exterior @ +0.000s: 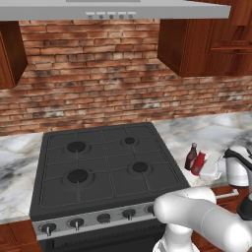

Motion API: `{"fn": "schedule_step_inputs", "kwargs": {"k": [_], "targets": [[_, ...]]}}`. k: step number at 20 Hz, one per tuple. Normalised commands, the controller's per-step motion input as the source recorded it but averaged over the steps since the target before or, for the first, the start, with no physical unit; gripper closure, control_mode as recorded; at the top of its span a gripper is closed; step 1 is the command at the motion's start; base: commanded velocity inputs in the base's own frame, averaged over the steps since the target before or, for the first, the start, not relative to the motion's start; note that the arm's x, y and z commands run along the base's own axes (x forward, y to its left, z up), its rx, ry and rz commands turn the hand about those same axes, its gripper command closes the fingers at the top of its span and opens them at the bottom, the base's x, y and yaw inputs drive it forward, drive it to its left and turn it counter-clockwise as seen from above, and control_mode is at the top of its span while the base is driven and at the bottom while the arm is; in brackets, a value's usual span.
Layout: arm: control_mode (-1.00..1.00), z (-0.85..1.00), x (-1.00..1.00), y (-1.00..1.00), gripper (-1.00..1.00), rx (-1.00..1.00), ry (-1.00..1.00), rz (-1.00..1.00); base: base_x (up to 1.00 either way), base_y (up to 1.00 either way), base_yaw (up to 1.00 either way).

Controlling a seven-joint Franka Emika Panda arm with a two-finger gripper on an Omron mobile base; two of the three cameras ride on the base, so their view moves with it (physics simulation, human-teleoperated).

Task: Take 2 condiments from the cabinet and move them on the counter near the stove.Make sure the condiments are lined up with each other, next to each other.

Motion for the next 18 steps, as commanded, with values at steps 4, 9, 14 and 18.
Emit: {"fn": "schedule_step_inputs", "kwargs": {"k": [4, 9, 14, 18], "targets": [[-1.00, -0.11, 0.00, 0.00, -1.00, 0.00, 0.00, 0.00, 0.00, 0.00, 0.00], [-1.00, -0.07, 0.00, 0.00, -1.00, 0.00, 0.00, 0.00, 0.00, 0.00, 0.00], [-1.00, -0.01, 0.00, -0.02, -1.00, 0.00, 0.00, 0.00, 0.00, 0.00, 0.00], [-1.00, 0.05, -0.02, -0.25, -1.00, 0.00, 0.00, 0.00, 0.00, 0.00, 0.00]]}}
